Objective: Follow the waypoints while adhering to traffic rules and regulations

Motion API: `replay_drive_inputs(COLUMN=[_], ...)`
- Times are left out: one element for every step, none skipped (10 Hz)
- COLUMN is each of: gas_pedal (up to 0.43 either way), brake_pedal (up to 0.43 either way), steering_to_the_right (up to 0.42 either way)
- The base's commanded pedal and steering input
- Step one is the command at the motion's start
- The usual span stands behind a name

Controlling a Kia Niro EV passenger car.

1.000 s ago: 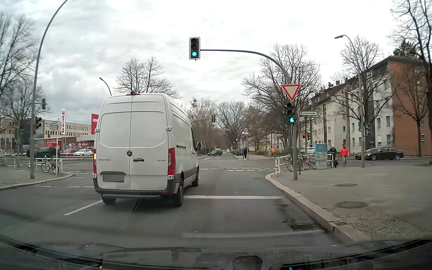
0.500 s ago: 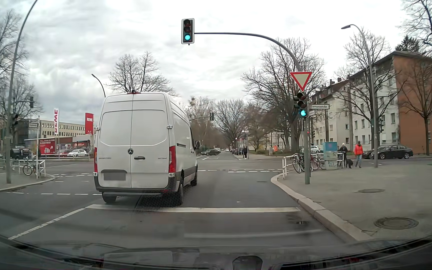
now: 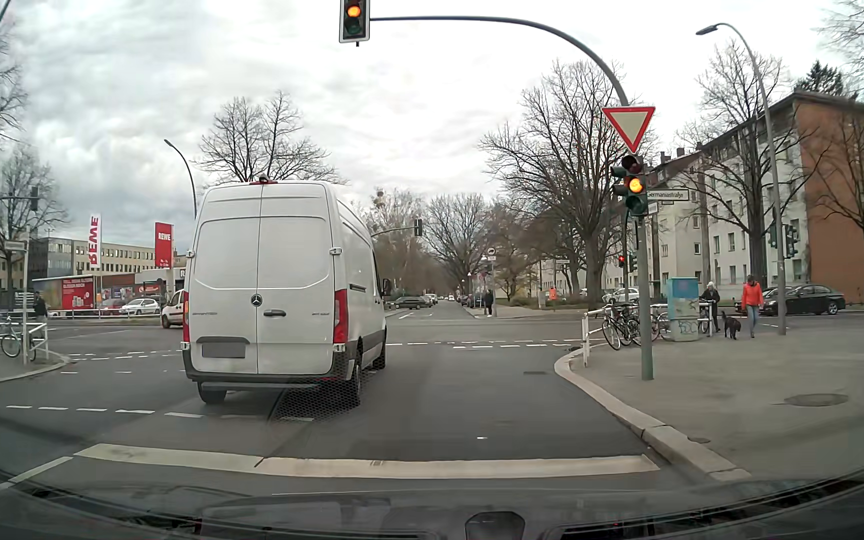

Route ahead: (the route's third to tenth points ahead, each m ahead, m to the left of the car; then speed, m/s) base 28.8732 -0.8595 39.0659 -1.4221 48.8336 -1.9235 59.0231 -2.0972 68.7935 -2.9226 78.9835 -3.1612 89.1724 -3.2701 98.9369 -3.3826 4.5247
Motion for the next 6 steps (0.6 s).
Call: replay_drive_inputs(gas_pedal=[0.118,0.11,0.13,0.177,0.177,0.177], brake_pedal=[0.018,0.012,0.018,0.018,0.018,0.018], steering_to_the_right=[0.014,0.016,0.015,0.016,0.015,0.014])
